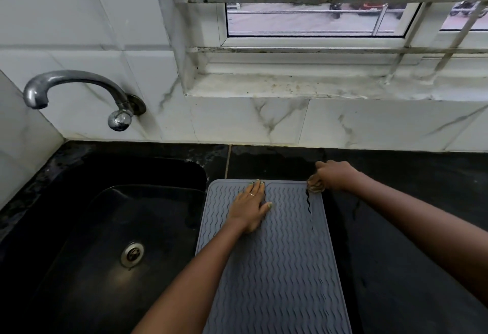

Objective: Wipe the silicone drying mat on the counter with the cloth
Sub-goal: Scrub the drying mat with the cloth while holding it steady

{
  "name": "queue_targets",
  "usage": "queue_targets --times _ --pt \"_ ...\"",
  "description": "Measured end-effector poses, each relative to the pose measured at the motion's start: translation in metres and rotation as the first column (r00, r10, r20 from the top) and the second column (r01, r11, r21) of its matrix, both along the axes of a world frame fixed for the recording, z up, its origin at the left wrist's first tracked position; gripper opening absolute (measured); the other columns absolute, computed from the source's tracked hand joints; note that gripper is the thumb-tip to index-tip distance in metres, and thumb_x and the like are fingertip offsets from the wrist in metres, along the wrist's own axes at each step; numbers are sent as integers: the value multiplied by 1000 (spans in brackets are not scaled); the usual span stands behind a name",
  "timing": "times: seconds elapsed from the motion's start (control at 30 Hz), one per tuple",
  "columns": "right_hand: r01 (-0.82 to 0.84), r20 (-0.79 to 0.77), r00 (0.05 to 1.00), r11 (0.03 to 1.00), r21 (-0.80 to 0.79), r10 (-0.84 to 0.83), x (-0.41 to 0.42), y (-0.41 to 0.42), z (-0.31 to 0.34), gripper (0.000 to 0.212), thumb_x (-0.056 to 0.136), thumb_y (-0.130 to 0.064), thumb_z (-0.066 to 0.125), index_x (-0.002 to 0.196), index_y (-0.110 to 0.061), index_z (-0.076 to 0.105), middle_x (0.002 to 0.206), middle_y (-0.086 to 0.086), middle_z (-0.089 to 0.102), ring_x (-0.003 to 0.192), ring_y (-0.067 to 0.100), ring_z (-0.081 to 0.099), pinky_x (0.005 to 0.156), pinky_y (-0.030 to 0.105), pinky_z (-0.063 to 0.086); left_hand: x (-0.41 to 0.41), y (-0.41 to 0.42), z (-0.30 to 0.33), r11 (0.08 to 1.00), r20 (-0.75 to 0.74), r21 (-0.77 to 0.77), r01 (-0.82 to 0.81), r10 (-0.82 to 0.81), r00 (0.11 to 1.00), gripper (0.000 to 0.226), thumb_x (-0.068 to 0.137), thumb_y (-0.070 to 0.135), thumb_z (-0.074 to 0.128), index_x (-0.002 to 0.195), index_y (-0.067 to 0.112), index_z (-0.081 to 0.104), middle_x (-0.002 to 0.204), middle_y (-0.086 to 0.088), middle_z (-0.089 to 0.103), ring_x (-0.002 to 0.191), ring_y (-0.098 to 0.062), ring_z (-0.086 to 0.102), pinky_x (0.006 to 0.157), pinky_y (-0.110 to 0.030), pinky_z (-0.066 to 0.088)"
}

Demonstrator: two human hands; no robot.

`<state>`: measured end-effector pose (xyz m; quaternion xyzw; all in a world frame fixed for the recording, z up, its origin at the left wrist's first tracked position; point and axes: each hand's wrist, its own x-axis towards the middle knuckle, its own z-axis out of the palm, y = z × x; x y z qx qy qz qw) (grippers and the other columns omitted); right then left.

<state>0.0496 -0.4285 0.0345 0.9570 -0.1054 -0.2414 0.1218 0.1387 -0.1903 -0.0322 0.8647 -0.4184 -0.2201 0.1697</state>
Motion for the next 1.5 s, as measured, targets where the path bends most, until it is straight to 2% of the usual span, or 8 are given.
queue_targets --times 0.07,0.13,0.27,0.43,0.73,1.0,1.23,1.5 --pt "-12 -46 999 1000 25 13 16 8 14 37 88 -28 58 125 -21 57 124 7 49 111 29 53 75 36 43 16 8 14 989 -106 -131 -63 49 993 50 103 34 36 149 16 31 159 -4 25 146 -21 25 120 -39 23" --pt "-36 66 997 984 173 25 37 28 24 36 89 -39 56 123 -28 60 119 5 51 109 28 54 81 37 46 41 20 27 951 -81 -254 -179 163 983 36 101 21 44 134 13 55 143 -7 51 132 -23 47 110 -39 39" --pt "-187 295 954 867 461 49 85 103 20 37 92 -42 51 129 -37 54 118 6 52 107 25 51 89 44 47 88 44 34 879 59 -190 -437 455 889 29 92 7 50 108 18 72 116 -8 69 107 -26 63 89 -37 52" --pt "-319 380 892 937 141 246 119 171 -22 47 92 -17 52 137 -26 43 133 12 43 117 32 45 86 45 45 104 58 24 760 -40 -57 -647 646 762 16 90 18 61 96 25 75 111 -6 71 105 -27 65 85 -34 53" --pt "-319 386 888 940 124 250 117 168 -45 54 89 -8 51 140 -25 40 138 15 37 117 36 42 84 47 45 106 65 24 743 -41 -39 -668 667 744 7 83 38 69 85 32 73 99 4 73 97 -20 67 70 -26 45" --pt "-367 158 914 928 -69 373 108 131 -2 36 85 -14 61 120 -14 59 131 10 45 110 30 47 79 43 45 106 58 28 780 57 -39 -625 626 778 10 84 29 65 81 30 75 97 1 74 95 -23 67 80 -33 51" --pt "-344 17 937 932 -115 349 90 113 14 38 87 -18 61 124 -14 57 134 10 43 112 30 45 82 41 45 103 54 29 790 73 -24 -613 613 787 18 88 20 59 89 26 76 103 -3 72 99 -25 65 87 -38 53" --pt "-230 312 927 973 30 209 93 153 -30 55 84 -12 61 135 -18 43 136 12 39 117 32 43 86 45 46 105 53 34 773 66 46 -632 629 774 22 90 21 54 101 18 73 109 -5 70 103 -27 64 91 -40 53"
